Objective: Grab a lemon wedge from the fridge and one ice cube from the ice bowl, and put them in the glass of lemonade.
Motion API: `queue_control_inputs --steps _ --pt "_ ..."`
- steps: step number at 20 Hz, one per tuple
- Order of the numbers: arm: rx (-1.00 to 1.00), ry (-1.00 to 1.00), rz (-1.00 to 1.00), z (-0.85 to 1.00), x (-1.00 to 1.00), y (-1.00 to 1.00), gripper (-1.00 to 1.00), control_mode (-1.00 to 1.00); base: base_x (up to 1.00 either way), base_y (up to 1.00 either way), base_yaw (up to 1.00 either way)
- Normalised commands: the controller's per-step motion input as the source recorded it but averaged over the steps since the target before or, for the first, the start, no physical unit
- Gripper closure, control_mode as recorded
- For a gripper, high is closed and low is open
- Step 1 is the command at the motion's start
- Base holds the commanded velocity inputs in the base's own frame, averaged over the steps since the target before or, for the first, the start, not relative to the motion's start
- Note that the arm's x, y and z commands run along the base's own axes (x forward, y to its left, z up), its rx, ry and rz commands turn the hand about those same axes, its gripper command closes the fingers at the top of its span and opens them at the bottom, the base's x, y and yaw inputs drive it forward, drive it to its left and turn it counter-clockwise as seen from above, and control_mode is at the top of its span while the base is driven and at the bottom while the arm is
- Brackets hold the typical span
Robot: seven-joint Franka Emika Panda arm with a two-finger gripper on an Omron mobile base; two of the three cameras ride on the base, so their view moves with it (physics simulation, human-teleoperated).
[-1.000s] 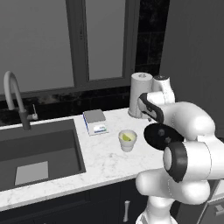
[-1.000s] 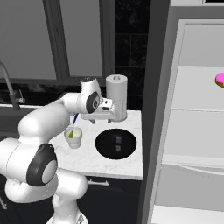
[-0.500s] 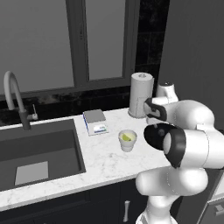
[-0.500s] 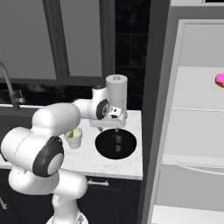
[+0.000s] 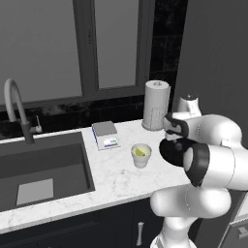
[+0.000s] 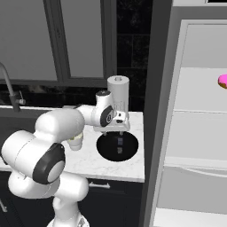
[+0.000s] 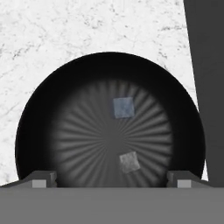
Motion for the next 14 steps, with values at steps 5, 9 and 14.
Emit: queue_control_inputs --steps 5,9,14 --pt "0.00 -0.09 0.06 -0.05 0.00 -0.14 -1.00 -1.00 0.00 0.00 0.00" --pt "0.00 -0.04 0.00 -0.14 0.00 -0.15 -1.00 -1.00 0.00 0.00 0.00" --pt "-0.01 -0.01 0.00 -0.19 0.00 0.00 -1.00 -1.00 0.00 0.00 0.00"
